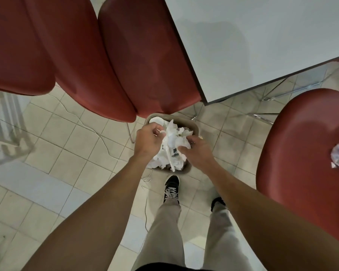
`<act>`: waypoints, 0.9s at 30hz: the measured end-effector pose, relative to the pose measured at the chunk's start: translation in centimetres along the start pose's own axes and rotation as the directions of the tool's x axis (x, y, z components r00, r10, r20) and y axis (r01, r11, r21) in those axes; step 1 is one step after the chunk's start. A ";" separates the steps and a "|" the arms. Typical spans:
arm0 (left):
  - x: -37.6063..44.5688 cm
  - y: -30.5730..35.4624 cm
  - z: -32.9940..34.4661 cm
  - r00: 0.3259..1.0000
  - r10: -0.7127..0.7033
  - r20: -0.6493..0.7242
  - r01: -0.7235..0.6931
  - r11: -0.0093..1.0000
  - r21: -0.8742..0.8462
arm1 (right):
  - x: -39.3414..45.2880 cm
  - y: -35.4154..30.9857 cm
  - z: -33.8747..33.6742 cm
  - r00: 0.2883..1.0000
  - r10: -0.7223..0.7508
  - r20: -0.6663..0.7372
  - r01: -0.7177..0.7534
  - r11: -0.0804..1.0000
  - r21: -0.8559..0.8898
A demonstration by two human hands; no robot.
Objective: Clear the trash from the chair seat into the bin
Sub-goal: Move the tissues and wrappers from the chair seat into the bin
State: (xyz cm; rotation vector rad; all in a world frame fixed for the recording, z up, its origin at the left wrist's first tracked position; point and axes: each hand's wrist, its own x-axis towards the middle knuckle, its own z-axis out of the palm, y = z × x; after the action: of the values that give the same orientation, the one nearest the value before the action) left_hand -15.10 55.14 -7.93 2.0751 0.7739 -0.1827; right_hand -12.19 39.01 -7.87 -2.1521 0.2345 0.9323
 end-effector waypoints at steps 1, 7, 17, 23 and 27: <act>0.2 0.0 0.4 1.000 0.000 0.008 0.000 1.000 0.005 | 0.3 0.1 0.2 1.000 0.007 0.005 -0.007 1.000 0.005; 0.2 -0.1 1.0 0.999 0.032 0.031 -0.035 0.995 0.093 | 0.9 0.4 -0.4 0.996 0.001 0.088 -0.002 1.000 0.002; -2.3 3.9 2.8 0.977 0.184 0.110 -0.205 0.951 0.230 | -1.4 2.4 -6.2 0.999 0.025 -0.035 -0.020 0.991 0.134; -3.7 9.5 8.7 0.917 0.265 0.297 -0.333 0.920 0.208 | -3.0 7.4 -14.5 0.987 0.083 -0.139 -0.053 0.976 0.210; -5.1 14.3 14.1 0.859 0.330 0.392 -0.429 0.881 0.198 | -3.5 12.4 -21.0 0.950 0.176 -0.258 -0.089 0.945 0.316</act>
State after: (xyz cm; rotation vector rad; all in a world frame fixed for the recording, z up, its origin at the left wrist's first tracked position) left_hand -8.60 35.78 -4.35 2.3283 0.1087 -0.4432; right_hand -8.67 15.03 -3.39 -1.9934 0.6319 0.6096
